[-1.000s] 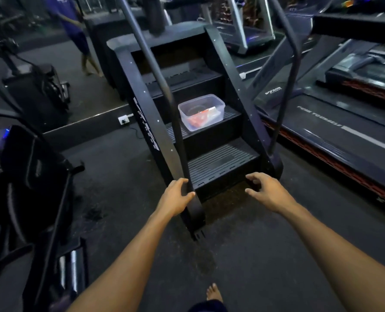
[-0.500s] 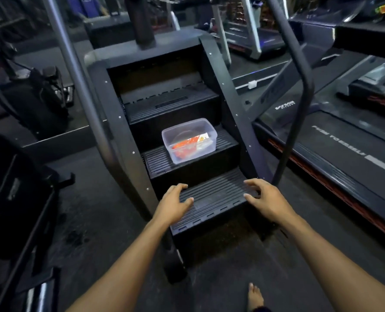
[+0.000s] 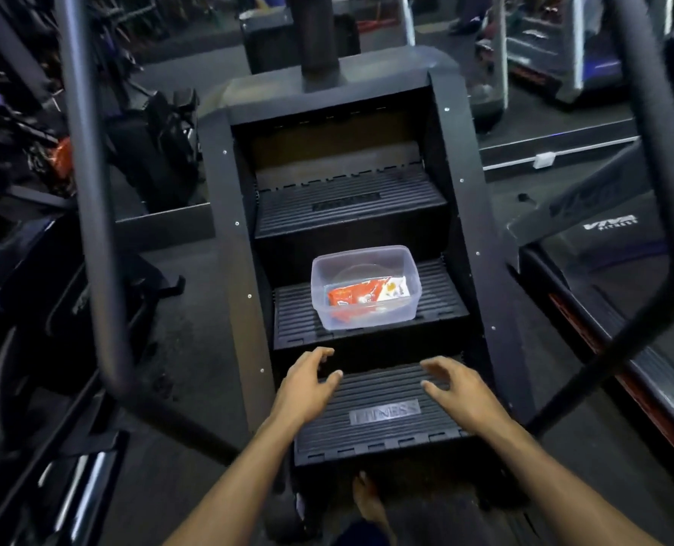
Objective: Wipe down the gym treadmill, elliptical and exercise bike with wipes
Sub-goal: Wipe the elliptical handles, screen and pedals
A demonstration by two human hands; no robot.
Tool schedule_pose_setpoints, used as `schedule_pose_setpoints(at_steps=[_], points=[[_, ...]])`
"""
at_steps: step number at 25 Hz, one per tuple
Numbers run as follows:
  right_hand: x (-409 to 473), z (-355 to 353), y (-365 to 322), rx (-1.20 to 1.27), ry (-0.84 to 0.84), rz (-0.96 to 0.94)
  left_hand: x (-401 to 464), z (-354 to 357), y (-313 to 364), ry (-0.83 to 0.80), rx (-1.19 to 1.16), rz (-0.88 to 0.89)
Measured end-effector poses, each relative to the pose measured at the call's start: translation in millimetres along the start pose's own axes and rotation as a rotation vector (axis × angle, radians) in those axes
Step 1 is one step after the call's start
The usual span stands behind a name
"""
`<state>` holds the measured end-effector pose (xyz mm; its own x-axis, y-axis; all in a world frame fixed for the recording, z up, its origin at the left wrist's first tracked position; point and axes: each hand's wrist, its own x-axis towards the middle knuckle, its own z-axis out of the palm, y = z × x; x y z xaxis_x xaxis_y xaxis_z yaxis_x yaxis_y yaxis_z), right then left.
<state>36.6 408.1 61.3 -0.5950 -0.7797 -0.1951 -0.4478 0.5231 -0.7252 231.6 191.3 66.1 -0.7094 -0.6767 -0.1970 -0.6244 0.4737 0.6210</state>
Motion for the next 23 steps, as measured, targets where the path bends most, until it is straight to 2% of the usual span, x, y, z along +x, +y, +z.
schedule_pose_setpoints(at_steps=[8, 14, 23], points=[[125.8, -31.3, -13.0, -0.083, -0.108, 0.043, 134.5, 0.0, 7.4, -0.006, -0.046, 0.005], [201.6, -28.1, -28.9, -0.08, -0.154, 0.107, 213.0, -4.7, 9.6, -0.068, 0.056, 0.007], [307.3, -13.1, -19.3, -0.277, -0.329, 0.032, 253.0, 28.3, 0.6, -0.324, 0.309, 0.026]])
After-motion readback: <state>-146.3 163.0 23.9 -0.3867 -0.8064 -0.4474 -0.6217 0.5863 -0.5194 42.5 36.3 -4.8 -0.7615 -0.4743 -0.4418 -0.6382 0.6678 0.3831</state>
